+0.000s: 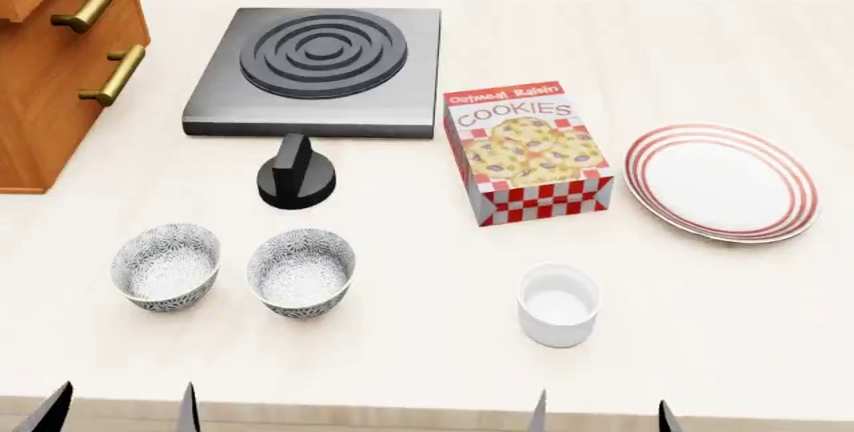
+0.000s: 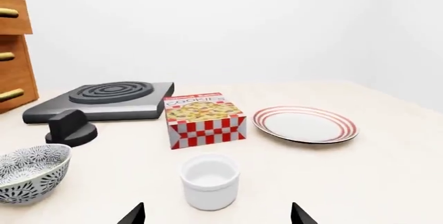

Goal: Pick the akita bowl from table center and place it on the plate.

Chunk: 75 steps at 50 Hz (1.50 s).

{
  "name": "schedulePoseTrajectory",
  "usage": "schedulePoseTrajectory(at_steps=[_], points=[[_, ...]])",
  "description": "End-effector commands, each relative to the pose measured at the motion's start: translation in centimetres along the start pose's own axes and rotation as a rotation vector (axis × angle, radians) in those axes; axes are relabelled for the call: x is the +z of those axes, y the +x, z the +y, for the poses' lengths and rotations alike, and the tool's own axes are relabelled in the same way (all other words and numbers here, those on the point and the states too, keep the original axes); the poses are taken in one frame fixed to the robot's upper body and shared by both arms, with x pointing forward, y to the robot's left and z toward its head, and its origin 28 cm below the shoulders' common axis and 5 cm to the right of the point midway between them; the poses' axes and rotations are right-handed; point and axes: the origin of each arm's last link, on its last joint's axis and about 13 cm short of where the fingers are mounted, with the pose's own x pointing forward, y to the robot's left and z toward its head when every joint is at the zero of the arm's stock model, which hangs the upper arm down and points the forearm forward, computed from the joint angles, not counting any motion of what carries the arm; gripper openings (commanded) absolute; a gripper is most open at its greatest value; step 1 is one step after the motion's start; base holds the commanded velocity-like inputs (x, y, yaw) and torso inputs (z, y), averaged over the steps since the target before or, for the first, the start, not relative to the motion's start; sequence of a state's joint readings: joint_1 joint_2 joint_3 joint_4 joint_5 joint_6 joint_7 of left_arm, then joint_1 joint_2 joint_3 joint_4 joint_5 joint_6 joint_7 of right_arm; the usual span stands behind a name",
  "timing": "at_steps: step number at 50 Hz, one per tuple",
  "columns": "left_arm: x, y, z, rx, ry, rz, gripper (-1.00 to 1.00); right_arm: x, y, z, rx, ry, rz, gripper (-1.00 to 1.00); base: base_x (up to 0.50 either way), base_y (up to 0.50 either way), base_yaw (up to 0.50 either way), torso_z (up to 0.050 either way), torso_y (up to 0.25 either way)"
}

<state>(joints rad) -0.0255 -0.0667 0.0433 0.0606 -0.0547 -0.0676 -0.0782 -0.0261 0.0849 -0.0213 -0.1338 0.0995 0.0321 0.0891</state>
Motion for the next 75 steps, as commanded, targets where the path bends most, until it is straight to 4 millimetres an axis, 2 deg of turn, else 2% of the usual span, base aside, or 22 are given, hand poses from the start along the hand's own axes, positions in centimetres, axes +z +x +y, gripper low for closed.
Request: schedulePoseTrajectory(at_steps=[1, 3, 9, 14, 17, 19, 21, 27, 33, 37, 46, 75], points=[[2.5, 0.0, 0.2, 0.023, -0.051, 0.000, 1.00, 1.3, -0.9, 0.3, -0.007, 0.016, -0.025, 1.00, 0.00, 0.00, 0.00, 0.000, 0.000], [4.7, 0.7, 0.8, 0.063, -0.078, -0.011, 1.00, 3.2, -1.5, -0.4, -0.051, 0.012, -0.068, 1.00, 0.00, 0.00, 0.00, 0.000, 0.000], [8.2, 1.7, 1.5, 0.110, -0.049, -0.069, 1.00, 6.6, -2.5, -1.8, -0.126, -0.013, -0.161, 1.00, 0.00, 0.00, 0.00, 0.000, 0.000], [10.0, 2.2, 1.9, 0.137, -0.052, -0.120, 1.00, 8.0, -2.8, -2.4, -0.167, -0.038, -0.212, 1.00, 0.00, 0.00, 0.00, 0.000, 0.000], [9.9, 2.2, 2.2, 0.160, -0.075, -0.128, 1.00, 8.0, -3.4, -2.6, -0.191, -0.026, -0.244, 1.00, 0.02, 0.00, 0.00, 0.000, 0.000], [9.2, 1.8, 2.2, 0.151, -0.089, -0.103, 1.00, 7.9, -3.4, -2.7, -0.190, -0.030, -0.241, 1.00, 0.42, 0.00, 0.00, 0.000, 0.000], [8.7, 1.8, 2.1, 0.154, -0.046, -0.107, 1.00, 7.7, -3.6, -2.8, -0.203, -0.015, -0.244, 1.00, 0.50, 0.00, 0.00, 0.000, 0.000], [8.8, 1.4, 2.4, 0.165, -0.176, -0.086, 1.00, 7.7, -3.8, -2.8, -0.211, -0.025, -0.276, 1.00, 0.40, 0.00, 0.00, 0.000, 0.000], [9.9, 1.9, 2.8, 0.196, -0.116, -0.151, 1.00, 7.9, -3.9, -3.0, -0.220, -0.017, -0.265, 1.00, 0.00, 0.00, 0.00, 0.000, 0.000], [9.3, 1.9, 3.0, 0.209, -0.115, -0.134, 1.00, 8.0, -3.9, -3.0, -0.220, -0.010, -0.276, 1.00, 0.47, 0.00, 0.00, 0.000, 0.000], [9.5, 1.9, 3.3, 0.233, -0.103, -0.152, 1.00, 8.0, -4.2, -3.3, -0.256, -0.002, -0.297, 1.00, 0.48, 0.00, 0.00, 0.000, 0.000], [9.5, 1.9, 3.6, 0.244, -0.119, -0.150, 1.00, 8.0, -4.5, -3.3, -0.239, -0.008, -0.325, 1.00, 0.12, 0.00, 0.00, 0.000, 0.000]])
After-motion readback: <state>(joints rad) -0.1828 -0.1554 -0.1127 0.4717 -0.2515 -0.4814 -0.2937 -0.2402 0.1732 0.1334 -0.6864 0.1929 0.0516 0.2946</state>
